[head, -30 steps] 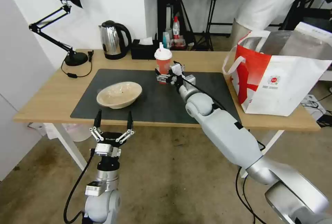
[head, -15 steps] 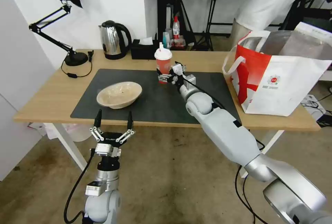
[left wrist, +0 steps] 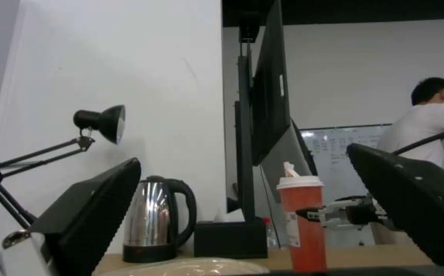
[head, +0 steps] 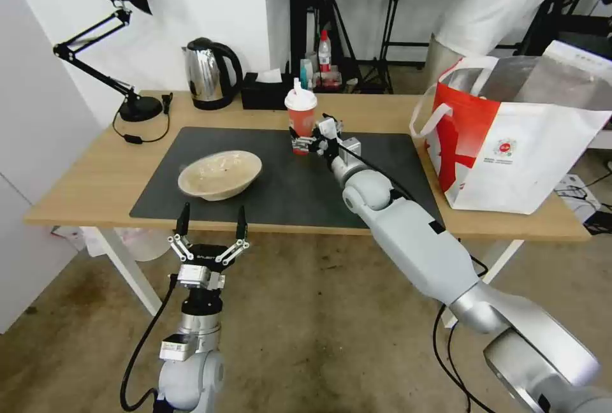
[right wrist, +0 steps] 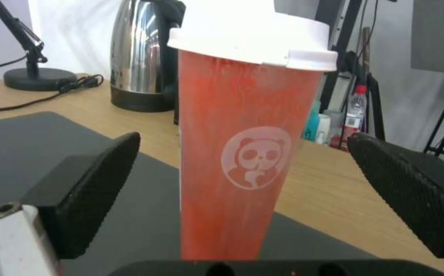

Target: Pick up the trash from the table and place it into the takeout bag.

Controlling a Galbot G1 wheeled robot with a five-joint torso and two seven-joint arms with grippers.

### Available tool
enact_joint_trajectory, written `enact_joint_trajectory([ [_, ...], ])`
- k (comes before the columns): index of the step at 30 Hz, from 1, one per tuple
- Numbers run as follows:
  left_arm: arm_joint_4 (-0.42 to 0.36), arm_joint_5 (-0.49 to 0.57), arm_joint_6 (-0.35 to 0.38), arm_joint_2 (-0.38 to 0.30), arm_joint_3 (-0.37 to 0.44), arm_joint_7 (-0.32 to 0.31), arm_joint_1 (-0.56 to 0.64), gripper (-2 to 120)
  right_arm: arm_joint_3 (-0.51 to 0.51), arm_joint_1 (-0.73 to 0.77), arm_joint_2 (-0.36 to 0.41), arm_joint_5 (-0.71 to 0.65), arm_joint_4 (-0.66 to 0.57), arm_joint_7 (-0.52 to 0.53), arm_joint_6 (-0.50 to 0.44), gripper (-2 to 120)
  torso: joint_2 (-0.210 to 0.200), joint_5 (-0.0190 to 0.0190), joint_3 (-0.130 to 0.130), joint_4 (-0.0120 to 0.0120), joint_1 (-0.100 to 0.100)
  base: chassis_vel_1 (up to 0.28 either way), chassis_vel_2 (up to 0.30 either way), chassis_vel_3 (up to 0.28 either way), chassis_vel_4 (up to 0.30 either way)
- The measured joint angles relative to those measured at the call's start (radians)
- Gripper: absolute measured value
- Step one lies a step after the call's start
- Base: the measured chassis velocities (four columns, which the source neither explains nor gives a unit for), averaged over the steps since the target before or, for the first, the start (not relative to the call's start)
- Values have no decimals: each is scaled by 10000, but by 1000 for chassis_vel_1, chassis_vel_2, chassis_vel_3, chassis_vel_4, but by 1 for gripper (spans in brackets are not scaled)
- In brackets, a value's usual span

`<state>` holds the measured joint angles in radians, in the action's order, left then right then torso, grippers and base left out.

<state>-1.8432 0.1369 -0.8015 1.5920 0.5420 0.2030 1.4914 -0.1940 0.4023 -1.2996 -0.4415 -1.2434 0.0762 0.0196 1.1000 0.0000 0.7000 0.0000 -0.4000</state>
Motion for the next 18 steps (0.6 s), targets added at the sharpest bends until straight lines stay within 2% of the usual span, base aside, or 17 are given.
enact_joint_trajectory([
  [18,54,-28,0,5,-87,0,-60,100,-97,-370,-172,-40,481,-137,-26,100,0,0,1,0,0,0,0,0,0],
])
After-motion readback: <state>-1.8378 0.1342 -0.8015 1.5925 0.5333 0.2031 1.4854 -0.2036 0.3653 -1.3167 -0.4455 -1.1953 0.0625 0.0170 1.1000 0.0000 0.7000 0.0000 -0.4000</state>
